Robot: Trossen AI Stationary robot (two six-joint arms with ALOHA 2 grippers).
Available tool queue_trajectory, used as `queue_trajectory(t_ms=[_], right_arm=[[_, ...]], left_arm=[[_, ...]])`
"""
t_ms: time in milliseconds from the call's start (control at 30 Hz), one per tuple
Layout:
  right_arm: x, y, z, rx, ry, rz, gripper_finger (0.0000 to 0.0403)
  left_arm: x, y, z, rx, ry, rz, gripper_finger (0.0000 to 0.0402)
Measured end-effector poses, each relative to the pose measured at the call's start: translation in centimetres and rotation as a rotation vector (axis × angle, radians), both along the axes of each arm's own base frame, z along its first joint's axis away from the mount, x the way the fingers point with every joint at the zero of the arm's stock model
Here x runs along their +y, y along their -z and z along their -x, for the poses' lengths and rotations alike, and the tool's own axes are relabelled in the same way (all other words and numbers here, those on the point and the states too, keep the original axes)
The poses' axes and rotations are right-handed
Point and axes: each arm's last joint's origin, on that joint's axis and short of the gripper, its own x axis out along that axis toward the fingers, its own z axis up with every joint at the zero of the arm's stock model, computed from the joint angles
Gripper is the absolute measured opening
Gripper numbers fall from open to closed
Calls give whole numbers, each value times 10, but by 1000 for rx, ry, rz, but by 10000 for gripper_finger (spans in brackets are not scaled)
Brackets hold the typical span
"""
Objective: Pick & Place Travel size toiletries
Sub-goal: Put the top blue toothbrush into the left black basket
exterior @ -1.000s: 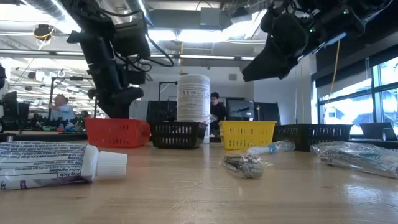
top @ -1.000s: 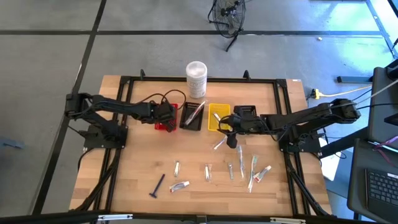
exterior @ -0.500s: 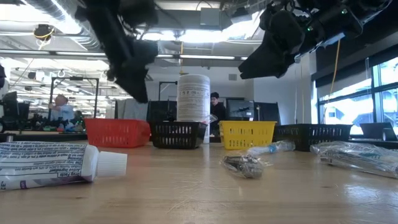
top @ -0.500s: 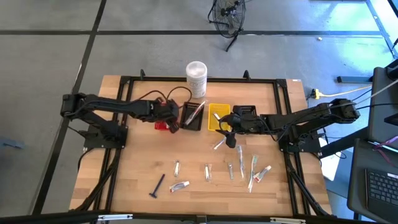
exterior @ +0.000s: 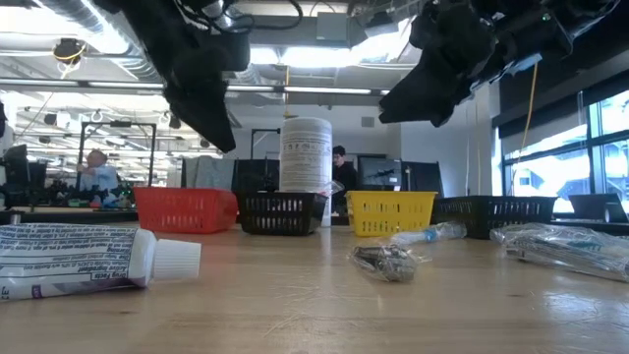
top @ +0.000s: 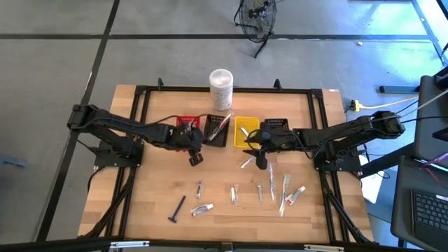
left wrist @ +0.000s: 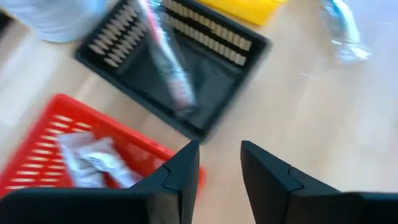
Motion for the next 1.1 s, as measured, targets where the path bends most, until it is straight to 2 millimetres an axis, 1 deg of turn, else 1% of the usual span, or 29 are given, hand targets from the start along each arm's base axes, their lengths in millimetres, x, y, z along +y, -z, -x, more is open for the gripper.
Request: queue_trajectory(t_ms=[167,300,400,500,600,667,767,867,967,1100], right_arm=[[6,0,0,3,-75,-29,197],[14,3,0,16,-137,-41,191],[23,13,-2,59,-204,-37,190],[33,26,-5,126,-246,-16,190],[40,34,-10,179,-307,54,190],[42,35,-14,230,-329,93,190],[41,29,-22,349,-310,222,190],[38,24,-28,477,-346,323,190],[37,26,-40,511,-408,288,190],[34,43,-54,570,-470,298,190]], left_arm=[[-30,0,3,-12,95,40,105],[-51,-3,2,-83,127,78,102],[-64,-4,-2,-151,124,88,102],[-70,-4,-5,-192,142,93,102],[-71,-5,-6,-205,143,94,102],[-69,-5,-7,-213,119,72,102],[-66,-6,-8,-233,83,34,102],[-59,-6,-10,-234,57,26,102],[-54,-6,-11,-231,42,21,102],[-47,-6,-13,-227,32,7,102]])
